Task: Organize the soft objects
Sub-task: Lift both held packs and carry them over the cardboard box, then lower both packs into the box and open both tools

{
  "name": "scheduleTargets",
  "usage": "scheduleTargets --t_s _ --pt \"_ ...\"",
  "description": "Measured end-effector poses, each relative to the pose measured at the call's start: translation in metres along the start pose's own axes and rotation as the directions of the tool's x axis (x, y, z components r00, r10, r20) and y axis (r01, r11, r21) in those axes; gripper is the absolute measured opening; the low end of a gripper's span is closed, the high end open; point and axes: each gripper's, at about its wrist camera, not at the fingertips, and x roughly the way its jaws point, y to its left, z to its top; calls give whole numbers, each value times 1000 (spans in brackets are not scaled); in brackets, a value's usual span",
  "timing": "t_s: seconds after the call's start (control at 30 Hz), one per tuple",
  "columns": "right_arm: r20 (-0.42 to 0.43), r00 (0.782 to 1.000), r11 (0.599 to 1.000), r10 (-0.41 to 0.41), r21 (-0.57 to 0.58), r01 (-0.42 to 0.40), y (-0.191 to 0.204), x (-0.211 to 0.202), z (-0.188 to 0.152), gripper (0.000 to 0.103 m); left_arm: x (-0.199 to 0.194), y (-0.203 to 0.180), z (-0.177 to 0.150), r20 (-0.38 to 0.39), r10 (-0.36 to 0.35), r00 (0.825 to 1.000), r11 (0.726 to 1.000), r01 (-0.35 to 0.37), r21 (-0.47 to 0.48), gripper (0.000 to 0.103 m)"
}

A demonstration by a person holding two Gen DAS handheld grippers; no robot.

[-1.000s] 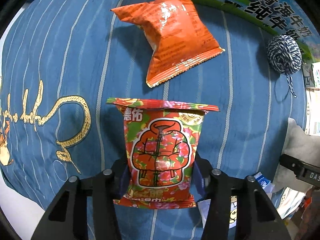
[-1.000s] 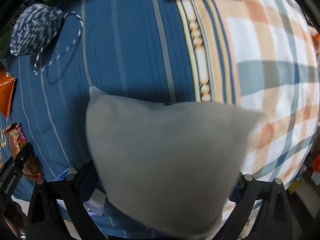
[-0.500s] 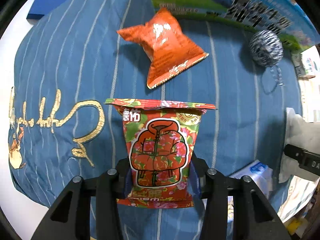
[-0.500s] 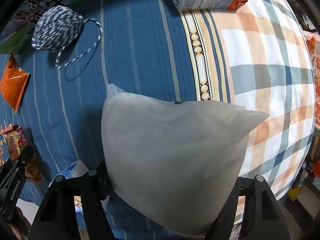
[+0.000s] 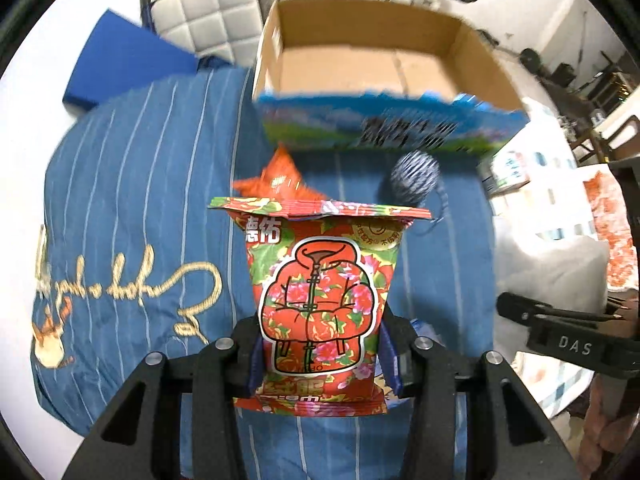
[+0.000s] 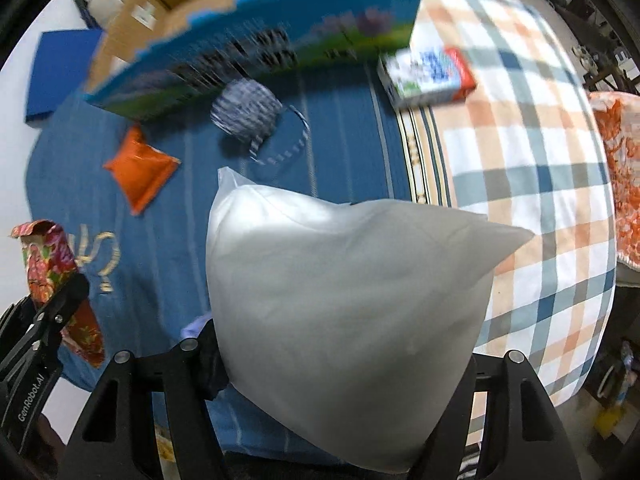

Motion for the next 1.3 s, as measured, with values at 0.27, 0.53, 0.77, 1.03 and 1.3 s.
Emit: scheduleTargets --t_s 0.27,0.53,0.77,1.03,1.3 --pt "104 992 997 74 -29 -72 -16 -94 -10 70 -42 -3 15 105 -74 992 996 69 50 42" --pt "176 973 986 147 -104 -130 -3 -166 28 70 -76 -16 63 168 -147 975 988 139 62 42" --pt "215 966 985 144 -127 -118 1 -175 121 70 -66 -22 150 157 -221 963 975 217 42 42" --pt "139 979 984 152 -113 -137 3 -117 239 71 13 -19 242 29 -299 954 953 300 -47 42" --pt "49 994 988 100 -123 -93 14 -30 325 71 125 -12 303 -135 -319 938 941 297 -161 43"
